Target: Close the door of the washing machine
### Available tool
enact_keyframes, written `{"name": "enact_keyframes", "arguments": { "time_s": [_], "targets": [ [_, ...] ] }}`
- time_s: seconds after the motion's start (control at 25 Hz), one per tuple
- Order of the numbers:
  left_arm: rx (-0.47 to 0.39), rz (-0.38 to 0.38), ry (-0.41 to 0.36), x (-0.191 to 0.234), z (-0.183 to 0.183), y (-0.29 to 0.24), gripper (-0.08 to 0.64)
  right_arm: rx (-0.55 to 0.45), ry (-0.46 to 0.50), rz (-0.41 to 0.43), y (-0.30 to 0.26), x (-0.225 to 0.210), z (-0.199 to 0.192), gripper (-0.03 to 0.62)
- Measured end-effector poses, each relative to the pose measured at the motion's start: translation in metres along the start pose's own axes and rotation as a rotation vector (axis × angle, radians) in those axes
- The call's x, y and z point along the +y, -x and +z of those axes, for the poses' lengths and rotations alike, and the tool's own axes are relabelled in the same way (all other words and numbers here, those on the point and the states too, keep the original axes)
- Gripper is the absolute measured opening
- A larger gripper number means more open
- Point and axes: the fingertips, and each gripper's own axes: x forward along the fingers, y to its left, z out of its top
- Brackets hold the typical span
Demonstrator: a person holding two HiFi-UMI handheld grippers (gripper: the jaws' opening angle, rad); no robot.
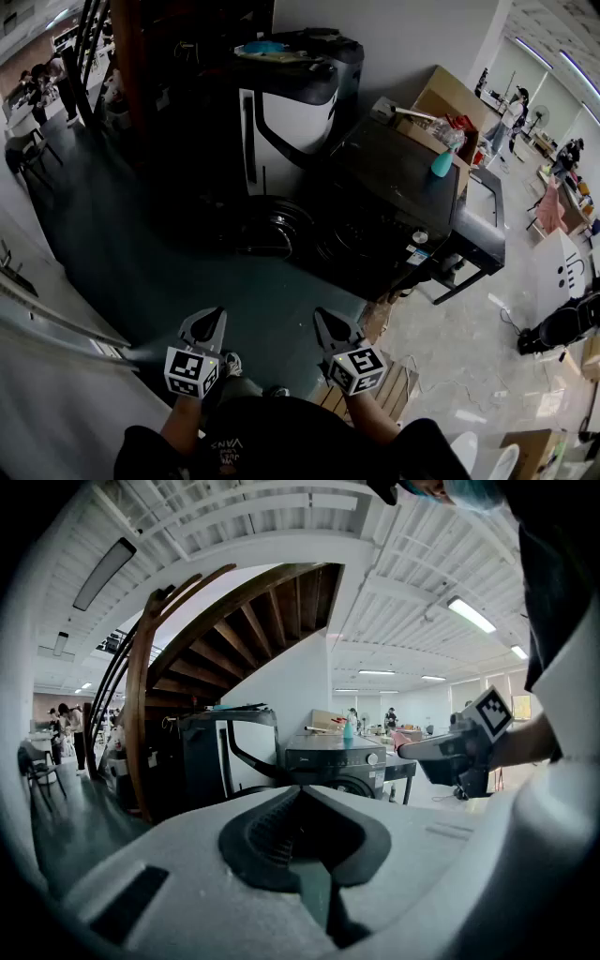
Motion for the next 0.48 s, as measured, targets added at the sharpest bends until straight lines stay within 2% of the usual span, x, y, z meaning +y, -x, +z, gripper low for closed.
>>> {"name": "enact_keyframes", "arguments": {
  "time_s": [0.2,0.4,0.48],
  "targets": [
    [0.007,-0.018,-0.001,-0.002,-0.001,-0.007,0.009,-0.011,-0.016,0.008,-0.003,0.002,0.003,-0.003],
    [0.008,-0.048,0.008,0.006,-0.004,-0.022,0.009,-0.067,-0.094,0.019,-0.013,0.0,0.006,-0.002],
    [0.005,-0.054,0.014,0.015,-0.004,-0.032,0.01,-0.072,-0.117,0.023,-0.022,0.001,0.005,0.031]
  ]
}}
